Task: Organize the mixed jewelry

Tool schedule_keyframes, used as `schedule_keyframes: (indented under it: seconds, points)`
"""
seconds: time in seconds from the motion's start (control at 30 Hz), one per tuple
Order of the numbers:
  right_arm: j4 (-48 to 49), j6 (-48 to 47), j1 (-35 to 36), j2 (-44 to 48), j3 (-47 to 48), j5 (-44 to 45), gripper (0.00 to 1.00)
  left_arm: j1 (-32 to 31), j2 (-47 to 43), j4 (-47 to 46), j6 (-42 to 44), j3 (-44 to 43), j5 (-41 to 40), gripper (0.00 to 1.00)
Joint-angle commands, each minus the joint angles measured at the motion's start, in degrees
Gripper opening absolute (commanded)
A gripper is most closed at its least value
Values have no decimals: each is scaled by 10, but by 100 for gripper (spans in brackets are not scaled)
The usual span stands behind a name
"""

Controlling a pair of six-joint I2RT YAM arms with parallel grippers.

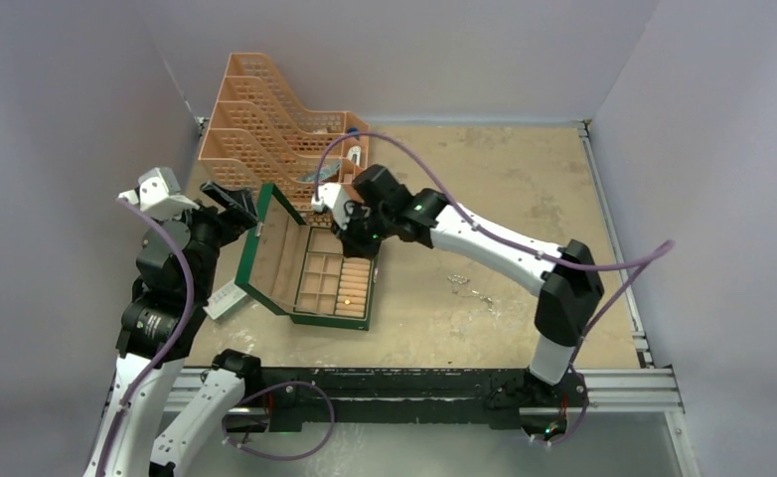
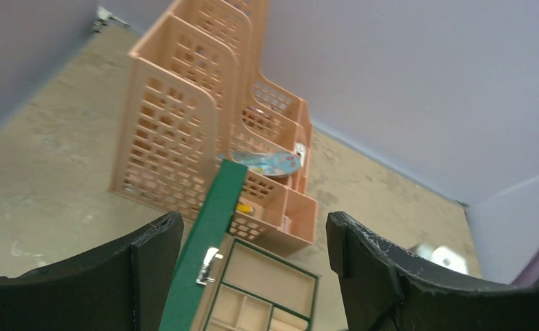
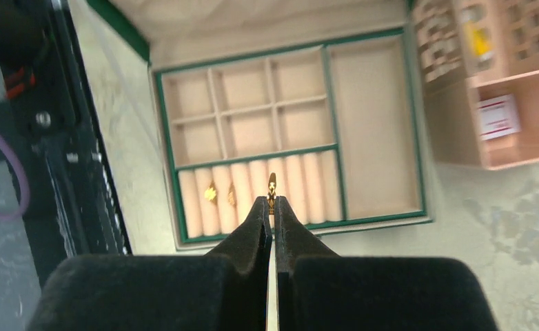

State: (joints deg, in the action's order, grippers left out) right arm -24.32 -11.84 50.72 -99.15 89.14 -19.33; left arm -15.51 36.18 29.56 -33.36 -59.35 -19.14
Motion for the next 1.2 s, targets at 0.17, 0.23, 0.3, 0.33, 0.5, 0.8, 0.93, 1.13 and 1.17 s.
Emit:
schedule_keyframes:
  seconds: [0.17,0.23,0.3,0.33,0.5,0.8,0.93,1.13,1.17]
  points:
    - [-147,-73,45,-81,61,74,0,0,-48,-7,7,26,-154,76]
    - [-146,-75,51,-90,58,83,0,0,-54,-11,10,34,-155,76]
    - [-143,-77,52,-95,57,84,0,0,-56,-15,13,40,-153,76]
    - [-143,-78,53,-97,56,82,0,0,-55,-16,14,42,-153,76]
    - [-147,-83,56,-118,64,80,0,0,-46,-17,18,45,-148,76]
    - [-146,-94,62,-133,70,54,0,0,-42,-22,24,49,-136,76]
    - [-143,-97,67,-138,64,50,0,0,-38,-22,26,48,-131,76]
    - [-140,-98,69,-145,60,49,0,0,-31,-21,28,48,-128,76]
    - [-139,-98,70,-148,60,50,0,0,-30,-21,27,48,-128,76]
